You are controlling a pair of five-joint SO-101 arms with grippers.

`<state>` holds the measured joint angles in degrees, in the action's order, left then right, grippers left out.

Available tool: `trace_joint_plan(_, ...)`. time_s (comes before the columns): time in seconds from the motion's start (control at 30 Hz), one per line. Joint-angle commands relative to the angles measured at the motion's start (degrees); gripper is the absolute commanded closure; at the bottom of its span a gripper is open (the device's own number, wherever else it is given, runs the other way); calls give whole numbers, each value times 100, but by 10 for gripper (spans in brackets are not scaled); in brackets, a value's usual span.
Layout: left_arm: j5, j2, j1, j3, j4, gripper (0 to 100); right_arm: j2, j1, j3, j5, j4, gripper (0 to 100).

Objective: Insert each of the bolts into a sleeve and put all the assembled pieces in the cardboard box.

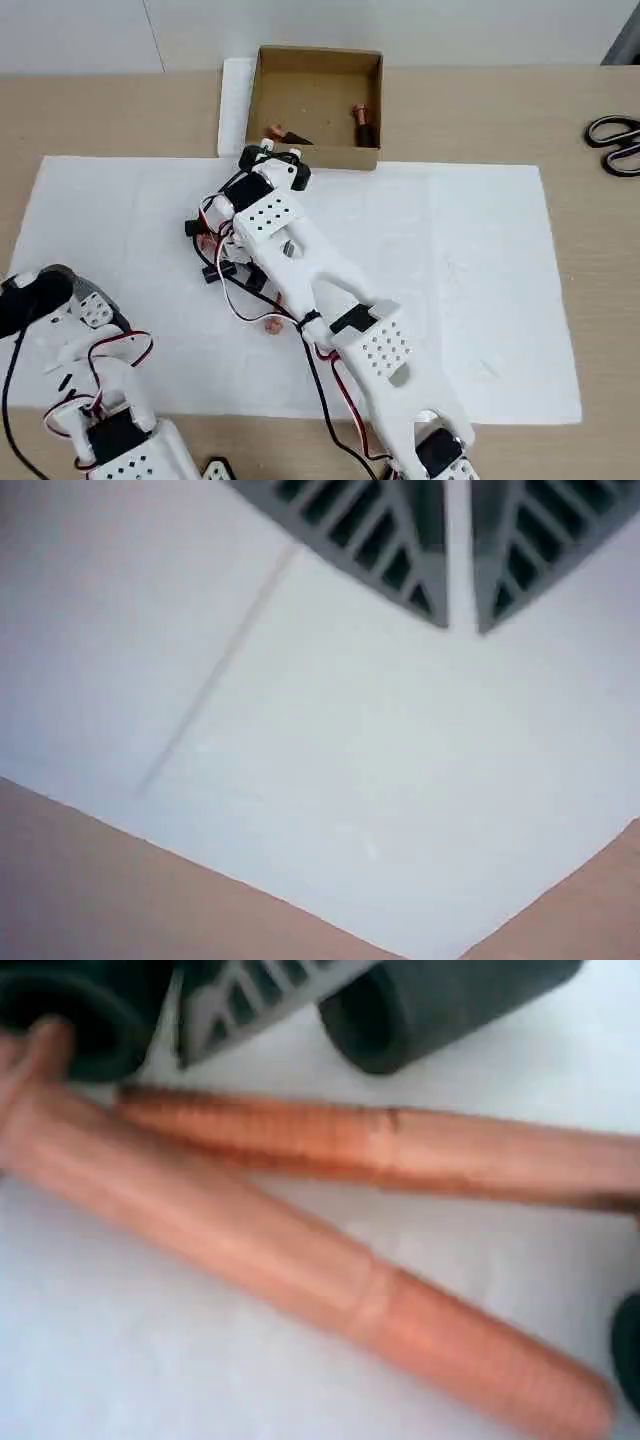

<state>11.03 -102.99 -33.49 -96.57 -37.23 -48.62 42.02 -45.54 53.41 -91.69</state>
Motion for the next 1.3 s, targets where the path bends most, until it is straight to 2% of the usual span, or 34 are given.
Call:
trace_joint_plan(0.0, 9, -79, 18, 31, -9, 993, 57, -66, -9, 44, 4, 862)
trace_joint_plan(0.2, 9, -79, 18, 31, -9, 993, 57, 198, -9, 44, -198, 862)
trace_joint_plan(0.53, 9, -79, 18, 31, -9, 993, 57, 198, -9, 44, -224, 870)
trace_joint_plan(0.67, 9, -79, 18, 31, -9, 993, 66, 189, -9, 26, -189, 998)
trace_joint_plan(0.93, 9, -79, 26, 31, -9, 993, 127, 180, -88, 18, -180, 995)
trace_joint_plan(1.13, 9, -79, 26, 31, -18, 993, 681, 180, -879, 9, -233, 995)
trace_joint_plan(1.2, 9, -79, 35, 48, -88, 993, 919, 180, -923, -255, -233, 995)
trace_joint_plan(1.27, 9, -62, 202, 251, -580, 993, 1130, 180, -923, -818, -312, 995)
